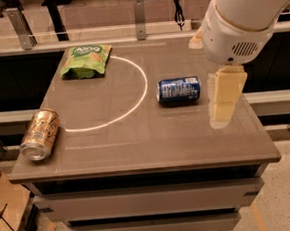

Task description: Place pepsi can upright

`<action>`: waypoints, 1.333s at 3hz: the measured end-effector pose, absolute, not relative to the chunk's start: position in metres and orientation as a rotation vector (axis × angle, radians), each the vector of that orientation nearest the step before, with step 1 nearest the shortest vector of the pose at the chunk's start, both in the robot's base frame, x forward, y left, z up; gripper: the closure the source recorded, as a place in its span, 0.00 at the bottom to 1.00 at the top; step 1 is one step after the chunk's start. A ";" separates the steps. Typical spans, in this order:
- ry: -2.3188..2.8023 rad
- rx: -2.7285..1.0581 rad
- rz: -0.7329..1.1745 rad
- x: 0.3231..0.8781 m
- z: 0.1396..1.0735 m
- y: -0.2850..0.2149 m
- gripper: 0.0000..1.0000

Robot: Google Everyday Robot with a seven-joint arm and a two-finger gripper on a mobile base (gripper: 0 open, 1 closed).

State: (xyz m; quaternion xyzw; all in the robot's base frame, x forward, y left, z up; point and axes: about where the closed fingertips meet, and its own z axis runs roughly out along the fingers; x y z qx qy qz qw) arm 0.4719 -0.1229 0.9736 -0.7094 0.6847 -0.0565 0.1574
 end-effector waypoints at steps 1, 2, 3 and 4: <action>1.953 -2.020 -0.180 0.489 0.975 -0.122 0.00; 1.963 -2.019 -0.192 0.515 0.971 -0.121 0.00; 1.972 -2.041 -0.194 0.541 0.959 -0.119 0.00; 1.991 -2.079 -0.219 0.566 0.940 -0.116 0.00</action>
Offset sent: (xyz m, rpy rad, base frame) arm 0.0776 0.0001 -0.0132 -0.0285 0.0028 -0.0197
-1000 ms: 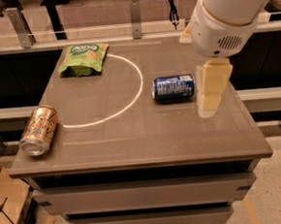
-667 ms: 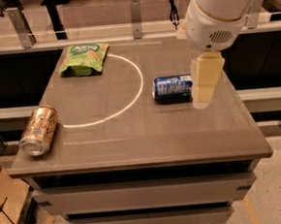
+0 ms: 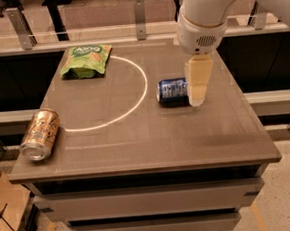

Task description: Place pepsi can upright

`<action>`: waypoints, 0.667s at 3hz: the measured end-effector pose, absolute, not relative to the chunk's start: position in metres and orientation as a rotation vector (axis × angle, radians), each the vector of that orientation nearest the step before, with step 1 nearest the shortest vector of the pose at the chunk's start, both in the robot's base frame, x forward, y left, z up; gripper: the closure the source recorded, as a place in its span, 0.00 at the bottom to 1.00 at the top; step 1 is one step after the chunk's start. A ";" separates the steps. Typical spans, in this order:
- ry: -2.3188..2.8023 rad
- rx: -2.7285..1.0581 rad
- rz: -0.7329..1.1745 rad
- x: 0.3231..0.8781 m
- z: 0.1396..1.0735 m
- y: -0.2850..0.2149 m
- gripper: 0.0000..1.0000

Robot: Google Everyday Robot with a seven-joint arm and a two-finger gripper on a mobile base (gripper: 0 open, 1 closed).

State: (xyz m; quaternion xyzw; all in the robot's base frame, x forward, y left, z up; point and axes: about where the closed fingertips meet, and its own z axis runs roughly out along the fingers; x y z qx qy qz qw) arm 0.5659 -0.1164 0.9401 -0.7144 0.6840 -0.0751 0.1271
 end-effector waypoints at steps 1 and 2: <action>2.024 -2.126 -0.258 0.585 0.918 -0.113 0.00; 2.051 -2.154 -0.305 0.601 0.898 -0.114 0.00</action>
Offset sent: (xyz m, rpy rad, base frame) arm 0.0502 -0.0004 -0.0663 -0.1799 0.0568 -0.0210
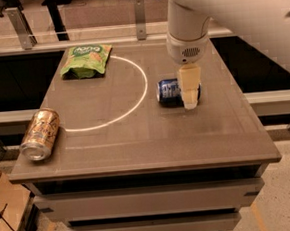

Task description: Place pepsi can upright

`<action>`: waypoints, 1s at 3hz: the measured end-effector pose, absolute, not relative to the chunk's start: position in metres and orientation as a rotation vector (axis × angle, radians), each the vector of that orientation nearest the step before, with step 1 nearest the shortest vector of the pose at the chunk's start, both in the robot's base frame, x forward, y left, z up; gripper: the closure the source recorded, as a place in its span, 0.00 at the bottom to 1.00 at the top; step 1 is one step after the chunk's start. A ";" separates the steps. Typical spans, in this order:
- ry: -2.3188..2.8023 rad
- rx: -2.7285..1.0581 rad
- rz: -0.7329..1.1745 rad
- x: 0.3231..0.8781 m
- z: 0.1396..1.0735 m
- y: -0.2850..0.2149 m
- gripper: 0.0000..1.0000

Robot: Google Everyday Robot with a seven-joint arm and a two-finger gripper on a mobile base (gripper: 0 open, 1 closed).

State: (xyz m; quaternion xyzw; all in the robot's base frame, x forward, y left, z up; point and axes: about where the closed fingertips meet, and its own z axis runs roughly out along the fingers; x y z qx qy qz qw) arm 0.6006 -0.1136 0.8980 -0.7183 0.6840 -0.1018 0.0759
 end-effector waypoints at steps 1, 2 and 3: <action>2.080 -2.152 -0.320 0.613 0.880 -0.120 0.00; 2.112 -2.157 -0.318 0.623 0.861 -0.124 0.00; 2.122 -2.174 -0.297 0.627 0.848 -0.120 0.00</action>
Offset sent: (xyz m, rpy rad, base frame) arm 0.0311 -0.0169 -0.0561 -0.0534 0.0575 -0.0525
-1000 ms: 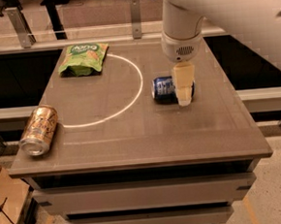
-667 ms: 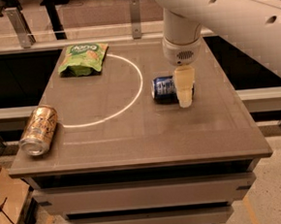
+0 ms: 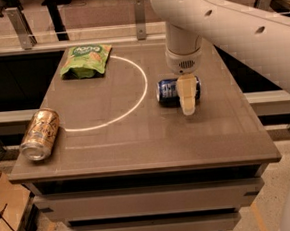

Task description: Place pepsi can upright

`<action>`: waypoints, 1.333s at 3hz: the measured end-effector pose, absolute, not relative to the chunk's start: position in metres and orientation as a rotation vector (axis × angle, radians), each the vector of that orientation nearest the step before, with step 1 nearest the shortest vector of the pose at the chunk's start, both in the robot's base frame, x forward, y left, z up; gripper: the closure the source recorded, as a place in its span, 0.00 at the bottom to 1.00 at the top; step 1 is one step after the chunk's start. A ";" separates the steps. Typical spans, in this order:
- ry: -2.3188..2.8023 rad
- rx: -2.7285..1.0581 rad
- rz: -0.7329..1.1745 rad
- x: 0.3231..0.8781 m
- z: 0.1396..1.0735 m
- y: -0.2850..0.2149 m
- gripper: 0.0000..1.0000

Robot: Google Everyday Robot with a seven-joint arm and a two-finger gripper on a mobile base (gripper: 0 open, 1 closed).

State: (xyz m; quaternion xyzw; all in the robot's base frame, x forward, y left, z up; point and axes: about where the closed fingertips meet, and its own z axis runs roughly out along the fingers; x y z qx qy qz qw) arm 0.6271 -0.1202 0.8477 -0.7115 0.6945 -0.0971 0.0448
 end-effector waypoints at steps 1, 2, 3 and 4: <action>2.121 -2.196 -0.262 0.628 0.838 -0.112 0.18; 2.126 -2.215 -0.243 0.628 0.833 -0.108 0.42; 2.126 -2.210 -0.235 0.626 0.838 -0.105 0.65; 2.062 -2.182 -0.193 0.622 0.862 -0.100 0.88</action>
Offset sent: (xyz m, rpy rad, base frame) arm -0.0034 0.0166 -0.0162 -0.0042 0.0792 0.0194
